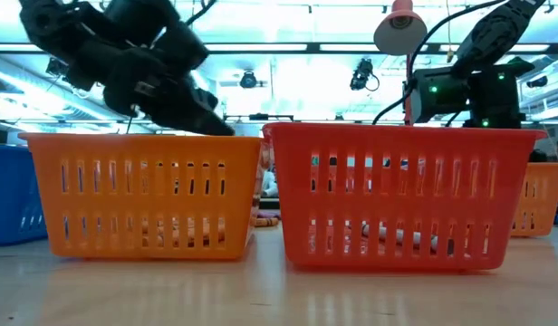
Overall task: Sort crayons
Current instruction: Put the gray crayon into the red bin
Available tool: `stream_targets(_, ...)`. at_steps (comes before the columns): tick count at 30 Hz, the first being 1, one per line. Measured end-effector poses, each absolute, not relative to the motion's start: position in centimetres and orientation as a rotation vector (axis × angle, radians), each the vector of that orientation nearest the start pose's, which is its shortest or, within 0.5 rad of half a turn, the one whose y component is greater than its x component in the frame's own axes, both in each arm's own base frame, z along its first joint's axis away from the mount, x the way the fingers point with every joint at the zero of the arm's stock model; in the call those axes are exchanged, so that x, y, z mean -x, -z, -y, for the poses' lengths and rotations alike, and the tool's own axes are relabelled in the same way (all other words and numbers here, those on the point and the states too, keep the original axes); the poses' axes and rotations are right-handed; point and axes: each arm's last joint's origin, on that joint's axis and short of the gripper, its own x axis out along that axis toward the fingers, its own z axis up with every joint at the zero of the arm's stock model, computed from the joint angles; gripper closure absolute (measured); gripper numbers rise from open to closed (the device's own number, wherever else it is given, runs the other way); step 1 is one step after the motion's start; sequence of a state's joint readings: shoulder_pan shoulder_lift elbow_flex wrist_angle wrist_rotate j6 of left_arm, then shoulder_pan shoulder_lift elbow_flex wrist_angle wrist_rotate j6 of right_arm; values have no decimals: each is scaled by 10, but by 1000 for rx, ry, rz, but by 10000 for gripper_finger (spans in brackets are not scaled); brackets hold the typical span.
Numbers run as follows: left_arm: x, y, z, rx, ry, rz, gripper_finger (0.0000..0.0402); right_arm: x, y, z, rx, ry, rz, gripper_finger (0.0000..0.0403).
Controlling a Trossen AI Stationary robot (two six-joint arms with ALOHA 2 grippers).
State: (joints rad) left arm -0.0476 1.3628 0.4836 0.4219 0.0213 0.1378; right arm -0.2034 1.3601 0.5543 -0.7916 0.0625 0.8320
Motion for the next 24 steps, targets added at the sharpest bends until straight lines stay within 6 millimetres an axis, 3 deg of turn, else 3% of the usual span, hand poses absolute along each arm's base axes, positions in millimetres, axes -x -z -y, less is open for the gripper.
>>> stream_targets(8,-252,-167,17,-91,106,-485,395,-172,-135,36,-753,831,-1392,389)
stream_targets(14,-252,-167,18,-72,102,-488,395,-172,-135,35,-753,827,-1394,368)
stream_targets(24,-253,-169,18,-66,100,-467,395,-189,-156,37,-720,760,-1339,376)
